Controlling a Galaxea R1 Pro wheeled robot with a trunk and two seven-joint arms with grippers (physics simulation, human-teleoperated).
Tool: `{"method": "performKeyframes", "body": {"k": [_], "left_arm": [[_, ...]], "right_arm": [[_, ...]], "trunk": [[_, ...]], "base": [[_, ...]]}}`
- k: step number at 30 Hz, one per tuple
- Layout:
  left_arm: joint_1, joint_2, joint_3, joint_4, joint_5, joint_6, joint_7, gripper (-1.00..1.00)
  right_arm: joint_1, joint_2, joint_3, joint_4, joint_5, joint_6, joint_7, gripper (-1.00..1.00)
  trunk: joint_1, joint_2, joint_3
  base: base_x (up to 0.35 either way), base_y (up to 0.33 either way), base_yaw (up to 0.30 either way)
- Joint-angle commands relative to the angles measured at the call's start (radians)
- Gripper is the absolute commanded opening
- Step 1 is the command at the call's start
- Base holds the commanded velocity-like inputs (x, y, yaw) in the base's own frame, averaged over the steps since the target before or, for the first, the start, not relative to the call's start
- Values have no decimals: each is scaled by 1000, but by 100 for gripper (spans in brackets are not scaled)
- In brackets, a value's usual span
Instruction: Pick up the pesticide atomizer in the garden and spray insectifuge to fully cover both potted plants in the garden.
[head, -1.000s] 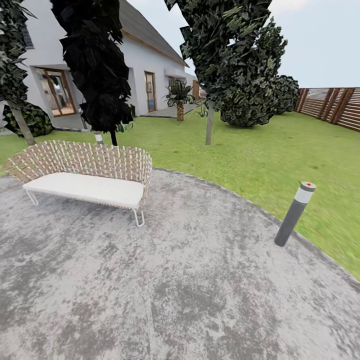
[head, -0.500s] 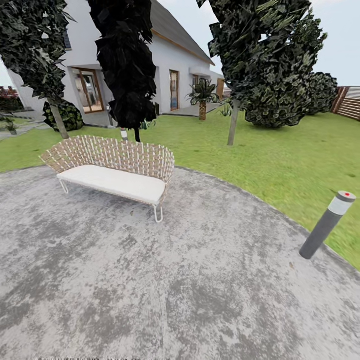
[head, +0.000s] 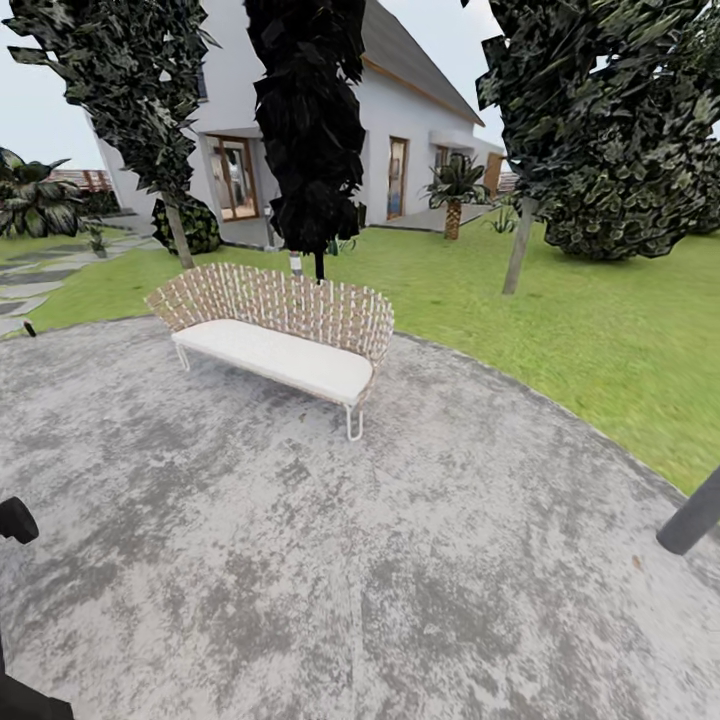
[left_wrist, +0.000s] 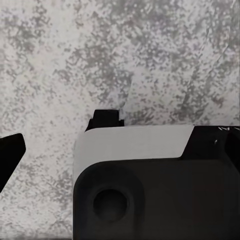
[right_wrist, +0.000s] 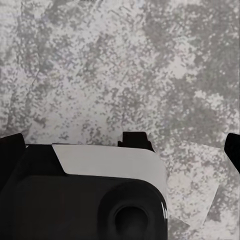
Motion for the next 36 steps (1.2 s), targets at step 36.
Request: {"method": "performKeyframes", "body": {"k": [36], "left_arm": [[-1,0,2,1,1,-3,0,100]], "right_arm": [[0,0,0,0,1,-3,1,100]], "trunk": [[0,0,-17]], "base": [[0,0,288]]}}
